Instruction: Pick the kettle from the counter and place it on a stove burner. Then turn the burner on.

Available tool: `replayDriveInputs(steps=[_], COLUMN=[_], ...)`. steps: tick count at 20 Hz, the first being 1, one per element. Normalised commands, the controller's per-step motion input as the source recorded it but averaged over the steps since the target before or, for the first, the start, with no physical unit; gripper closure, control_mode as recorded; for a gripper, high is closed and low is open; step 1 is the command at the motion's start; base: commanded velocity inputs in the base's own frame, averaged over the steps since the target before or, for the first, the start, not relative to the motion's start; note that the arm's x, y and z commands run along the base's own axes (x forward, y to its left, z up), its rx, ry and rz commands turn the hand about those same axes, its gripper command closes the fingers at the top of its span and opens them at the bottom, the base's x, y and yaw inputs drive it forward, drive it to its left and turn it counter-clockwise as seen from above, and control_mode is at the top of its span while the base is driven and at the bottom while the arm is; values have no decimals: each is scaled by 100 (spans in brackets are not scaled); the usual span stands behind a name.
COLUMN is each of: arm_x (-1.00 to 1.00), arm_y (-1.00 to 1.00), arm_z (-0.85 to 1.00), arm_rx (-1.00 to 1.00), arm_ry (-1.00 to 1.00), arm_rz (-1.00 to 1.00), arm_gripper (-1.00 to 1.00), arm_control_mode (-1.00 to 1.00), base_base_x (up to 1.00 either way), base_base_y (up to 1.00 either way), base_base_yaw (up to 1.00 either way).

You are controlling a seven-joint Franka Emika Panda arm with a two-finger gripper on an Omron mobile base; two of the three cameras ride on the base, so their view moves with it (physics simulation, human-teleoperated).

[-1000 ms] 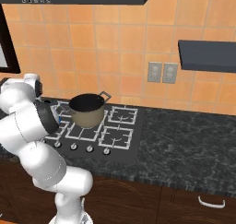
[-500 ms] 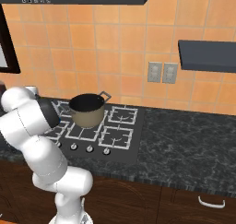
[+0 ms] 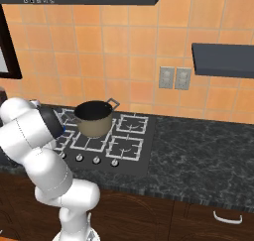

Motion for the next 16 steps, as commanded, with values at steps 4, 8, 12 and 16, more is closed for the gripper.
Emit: replayDriveInputs(steps=[4, 8, 12, 16], arm_x=[10, 7, 13, 12], arm_y=[0, 0, 0, 0], arm_z=[0, -2, -15, -24], arm_rx=[2, 0, 0, 0], arm_ry=[0, 0, 0, 0], arm_rz=[-13, -14, -9, -5], arm_gripper=[-100, -100, -100, -100], arm_control_mode=[-100, -100, -100, -100], base_base_x=[0, 0, 0, 0], base_base_y=[0, 0, 0, 0], base_base_yaw=[0, 0, 0, 0])
